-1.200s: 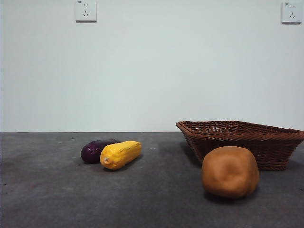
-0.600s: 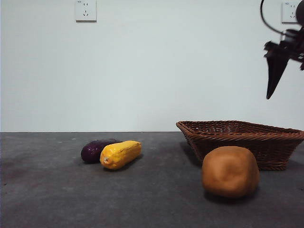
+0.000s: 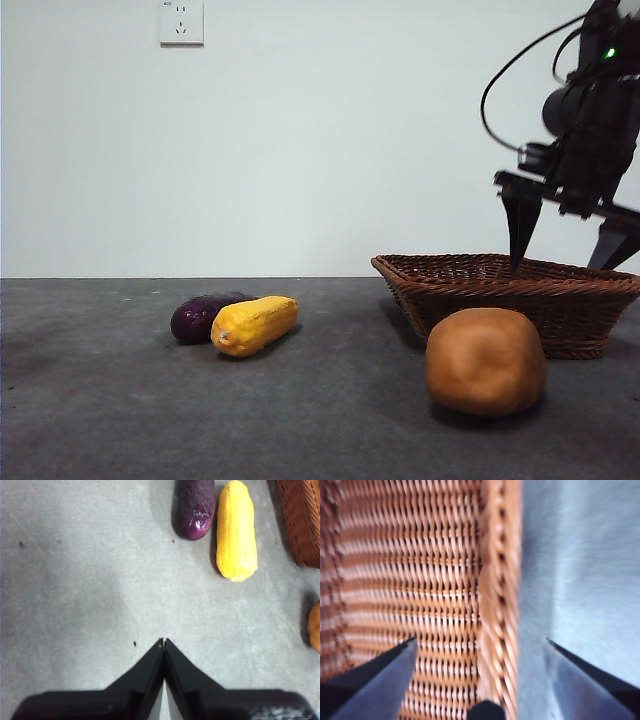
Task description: Help me put the vegetables on the table into the basket
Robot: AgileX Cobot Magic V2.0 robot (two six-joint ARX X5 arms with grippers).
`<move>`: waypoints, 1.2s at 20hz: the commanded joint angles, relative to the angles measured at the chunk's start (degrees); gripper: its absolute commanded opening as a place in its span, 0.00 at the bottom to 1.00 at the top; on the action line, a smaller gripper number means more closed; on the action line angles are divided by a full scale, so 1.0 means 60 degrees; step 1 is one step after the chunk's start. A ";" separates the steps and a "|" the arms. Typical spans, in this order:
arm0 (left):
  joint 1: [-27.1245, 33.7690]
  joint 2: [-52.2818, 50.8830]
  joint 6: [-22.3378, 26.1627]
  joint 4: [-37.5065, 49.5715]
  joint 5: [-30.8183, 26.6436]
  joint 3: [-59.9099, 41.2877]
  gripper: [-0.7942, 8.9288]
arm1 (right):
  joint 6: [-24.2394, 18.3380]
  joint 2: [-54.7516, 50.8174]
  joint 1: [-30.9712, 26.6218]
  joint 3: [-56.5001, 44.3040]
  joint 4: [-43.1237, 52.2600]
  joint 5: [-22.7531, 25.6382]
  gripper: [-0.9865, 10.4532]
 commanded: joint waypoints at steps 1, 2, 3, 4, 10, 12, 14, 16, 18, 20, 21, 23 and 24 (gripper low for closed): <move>0.0004 0.0022 -0.0047 0.0033 0.0033 -0.0004 0.08 | -0.0109 0.0423 0.0080 0.0011 -0.0040 0.0033 0.38; 0.0004 0.0022 -0.0051 0.0022 0.0033 -0.0004 0.08 | -0.0113 0.0517 0.0128 0.0011 -0.0058 0.0044 0.38; 0.0004 0.0022 -0.0047 0.0015 0.0033 -0.0004 0.08 | -0.0113 0.0594 0.0128 0.0011 -0.0120 0.0018 0.32; 0.0004 0.0022 -0.0058 0.0029 0.0033 -0.0004 0.08 | -0.0135 0.0656 0.0128 0.0011 -0.0175 0.0044 0.21; -0.0565 0.0022 -0.0087 -0.0124 0.0036 0.0222 0.08 | -0.0510 0.0525 0.0120 0.0240 -0.0401 0.0401 0.08; -0.1038 0.0240 -0.0076 -0.0503 0.0029 0.0747 0.08 | -0.0510 0.0266 0.0113 0.0441 -0.0663 0.0397 0.08; -0.1552 0.0761 -0.0040 -0.1020 0.0018 0.1566 0.08 | -0.0510 -0.0124 0.0117 0.0495 -0.0940 0.0397 0.08; -0.2087 0.1570 -0.0007 -0.1537 -0.0135 0.2597 0.09 | -0.0514 -0.0565 0.0117 0.0495 -0.1260 0.0401 0.08; -0.2645 0.2510 0.0084 -0.1810 -0.0357 0.3617 0.26 | -0.0514 -0.1042 0.0113 0.0495 -0.1548 0.0401 0.08; -0.3246 0.3435 0.0408 -0.1861 -0.0652 0.4499 0.58 | -0.0539 -0.1574 0.0106 0.0495 -0.1854 0.0397 0.08; -0.3577 0.3985 0.0539 -0.1996 -0.0947 0.4987 0.64 | -0.0543 -0.1869 0.0109 0.0495 -0.2044 0.0397 0.08; -0.4084 0.4940 0.0539 -0.2357 -0.1759 0.5869 0.64 | -0.0532 -0.2397 0.0109 0.0495 -0.2262 0.0401 0.08; -0.4324 0.5450 0.0539 -0.2565 -0.2142 0.6317 0.70 | -0.0503 -0.2685 0.0109 0.0495 -0.2291 0.0423 0.08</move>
